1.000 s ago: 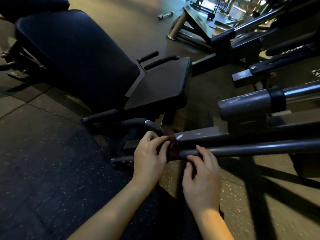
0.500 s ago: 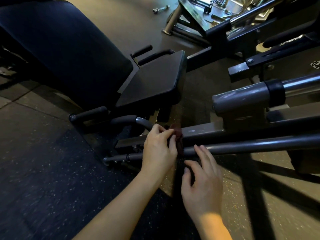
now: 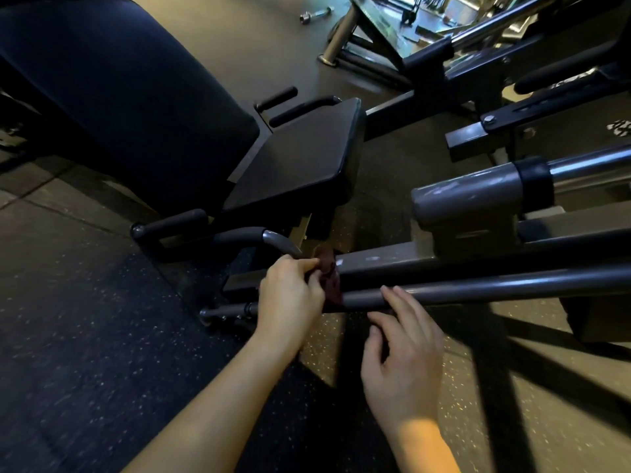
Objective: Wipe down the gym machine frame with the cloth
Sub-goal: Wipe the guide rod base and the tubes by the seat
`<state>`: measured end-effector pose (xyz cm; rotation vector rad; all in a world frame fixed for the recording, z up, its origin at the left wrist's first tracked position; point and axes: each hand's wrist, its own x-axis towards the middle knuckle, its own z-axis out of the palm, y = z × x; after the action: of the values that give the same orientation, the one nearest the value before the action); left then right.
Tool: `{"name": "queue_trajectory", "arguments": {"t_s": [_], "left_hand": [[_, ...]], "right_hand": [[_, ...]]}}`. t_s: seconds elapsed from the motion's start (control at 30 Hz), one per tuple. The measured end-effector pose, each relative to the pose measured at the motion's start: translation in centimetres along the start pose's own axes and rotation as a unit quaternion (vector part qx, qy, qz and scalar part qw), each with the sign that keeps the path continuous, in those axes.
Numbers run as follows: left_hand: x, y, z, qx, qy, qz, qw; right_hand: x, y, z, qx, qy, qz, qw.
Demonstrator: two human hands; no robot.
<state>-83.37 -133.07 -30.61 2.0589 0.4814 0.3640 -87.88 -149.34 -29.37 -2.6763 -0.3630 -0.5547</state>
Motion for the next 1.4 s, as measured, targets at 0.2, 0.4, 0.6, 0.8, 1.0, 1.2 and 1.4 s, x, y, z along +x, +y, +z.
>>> {"name": "queue_trajectory", "arguments": {"t_s": [0.2, 0.4, 0.6, 0.8, 1.0, 1.2, 1.4], "left_hand": [[-1.4, 4.8, 1.0, -0.075, -0.057, 0.07, 0.993], [1.9, 2.0, -0.6, 0.152, -0.038, 0.048, 0.987], [-0.2, 2.6, -0.6, 0.078, -0.057, 0.141, 0.985], [7.7, 4.3, -0.9, 0.231, -0.207, 0.166, 0.936], [6.1, 2.7, -1.3, 0.117, -0.175, 0.204, 0.956], [1.5, 2.3, -0.1, 0.008, -0.108, 0.199, 0.974], [4.8, 7.2, 1.5, -0.06, -0.176, 0.128, 0.974]], "right_hand": [[0.1, 0.0, 0.1, -0.013, -0.019, 0.005, 1.0], [0.2, 0.4, -0.4, -0.013, -0.011, -0.006, 1.0], [0.5, 0.3, -0.5, -0.014, -0.002, 0.007, 1.0], [0.4, 0.4, -0.5, -0.009, -0.006, 0.007, 1.0], [0.2, 0.7, -0.5, -0.025, -0.011, -0.011, 1.0], [0.5, 0.0, 0.1, -0.018, 0.009, 0.009, 1.0], [0.8, 0.2, 0.0, -0.038, 0.016, 0.02, 0.999]]}}
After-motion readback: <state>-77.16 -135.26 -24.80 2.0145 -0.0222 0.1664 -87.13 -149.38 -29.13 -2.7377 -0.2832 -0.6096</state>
